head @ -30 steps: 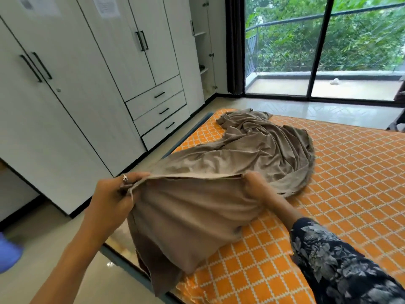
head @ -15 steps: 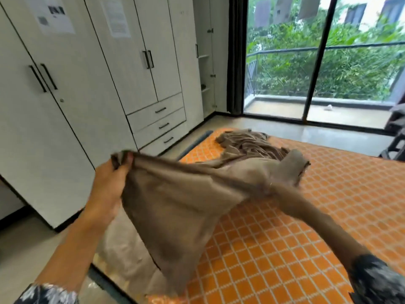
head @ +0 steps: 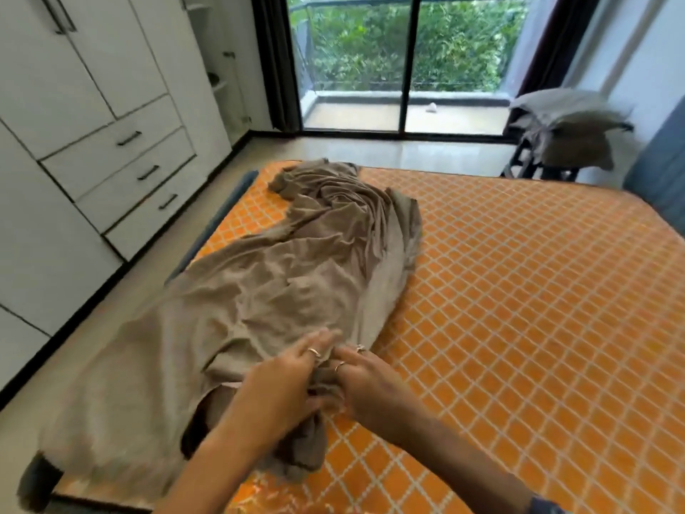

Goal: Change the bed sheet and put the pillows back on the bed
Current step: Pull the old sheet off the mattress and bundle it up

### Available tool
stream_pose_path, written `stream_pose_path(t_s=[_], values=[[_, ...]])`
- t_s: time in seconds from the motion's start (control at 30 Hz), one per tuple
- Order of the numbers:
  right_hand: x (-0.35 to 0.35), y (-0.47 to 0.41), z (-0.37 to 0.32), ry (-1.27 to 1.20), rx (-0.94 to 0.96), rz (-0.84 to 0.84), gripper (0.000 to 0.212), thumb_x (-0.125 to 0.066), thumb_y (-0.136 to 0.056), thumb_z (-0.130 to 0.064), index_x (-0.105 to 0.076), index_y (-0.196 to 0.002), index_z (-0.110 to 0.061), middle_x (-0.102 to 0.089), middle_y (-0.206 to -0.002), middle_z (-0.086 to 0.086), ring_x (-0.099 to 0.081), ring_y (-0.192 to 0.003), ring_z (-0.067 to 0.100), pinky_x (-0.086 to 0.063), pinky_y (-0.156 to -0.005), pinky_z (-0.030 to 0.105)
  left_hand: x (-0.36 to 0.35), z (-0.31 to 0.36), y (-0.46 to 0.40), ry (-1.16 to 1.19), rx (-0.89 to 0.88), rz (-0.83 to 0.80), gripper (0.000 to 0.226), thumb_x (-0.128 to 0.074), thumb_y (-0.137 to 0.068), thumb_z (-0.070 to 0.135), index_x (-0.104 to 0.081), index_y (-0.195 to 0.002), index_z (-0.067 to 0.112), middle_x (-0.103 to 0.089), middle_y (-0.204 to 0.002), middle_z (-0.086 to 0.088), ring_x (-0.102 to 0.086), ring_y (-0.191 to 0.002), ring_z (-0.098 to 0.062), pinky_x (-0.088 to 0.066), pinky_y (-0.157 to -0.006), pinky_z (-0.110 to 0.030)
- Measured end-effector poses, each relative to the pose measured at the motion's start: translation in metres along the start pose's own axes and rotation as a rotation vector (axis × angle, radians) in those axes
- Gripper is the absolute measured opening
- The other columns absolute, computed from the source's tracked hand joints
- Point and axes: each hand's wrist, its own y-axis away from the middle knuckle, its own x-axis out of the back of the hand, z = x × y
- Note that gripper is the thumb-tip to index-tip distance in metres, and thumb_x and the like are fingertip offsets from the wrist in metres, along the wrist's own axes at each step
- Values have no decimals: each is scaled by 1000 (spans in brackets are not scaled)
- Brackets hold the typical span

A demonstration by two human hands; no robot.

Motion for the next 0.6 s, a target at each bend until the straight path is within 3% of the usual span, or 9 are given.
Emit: stream_pose_path(t_s=[0.1,0.2,0.27,0.33,0.4,0.5,0.6], values=[[-9,2,-17,-39,-91,60,16,-51,-82,-8,-64,-92,-8,-59,-98,3,-50,-89,16,-35,-81,16,-13,0,-2,-118,-26,8,48,-47,-81,44,-37,-127,40,-64,-119,5,-60,-110,-22,-49,-81,-35],[-15,3,-27,-34,-135,90,21,-54,-82,2,-63,-98,-7,-55,-102,1,-50,-90,16,-29,-81,11,-13,-3,3,-200,71,-11,52,-52,-87,22,-39,-137,27,-66,-110,2,-61,-104,-24,-46,-76,-33],[-21,2,-31,-5,-126,115,22,-52,-85,1,-64,-103,-6,-56,-104,3,-52,-93,17,-34,-86,13,-5,-6,8,-273,7,2,59,-72,-69,19,-55,-125,23,-70,-86,0,-69,-78,-21,-48,-58,-31],[-27,-2,-34,29,-99,139,25,-49,-87,-2,-64,-106,-7,-57,-105,3,-52,-95,17,-37,-89,17,-2,-16,10,-406,-39,-15,65,-87,-32,17,-71,-95,21,-62,-53,1,-60,-42,-17,-38,-33,-27],[-31,-6,-36,97,-65,172,25,-48,-90,-6,-66,-108,-8,-59,-103,3,-52,-94,18,-40,-91,23,4,-22,13,-475,-27,2,65,-87,-20,14,-75,-84,19,-55,-42,0,-53,-30,-17,-30,-25,-23],[-37,-17,-40,157,-5,251,21,-49,-94,-9,-66,-105,-10,-60,-101,2,-55,-91,20,-44,-95,34,21,-23,22,-543,-8,8,69,-88,-18,9,-78,-86,12,-50,-37,0,-49,-26,-18,-28,-23,-21],[-40,-33,-46,197,42,329,14,-54,-93,-12,-65,-102,-13,-60,-102,1,-58,-95,19,-43,-98,38,40,-28,29,-560,45,45,81,-83,-24,-1,-74,-105,6,-46,-35,0,-44,-23,-18,-27,-22,-22]])
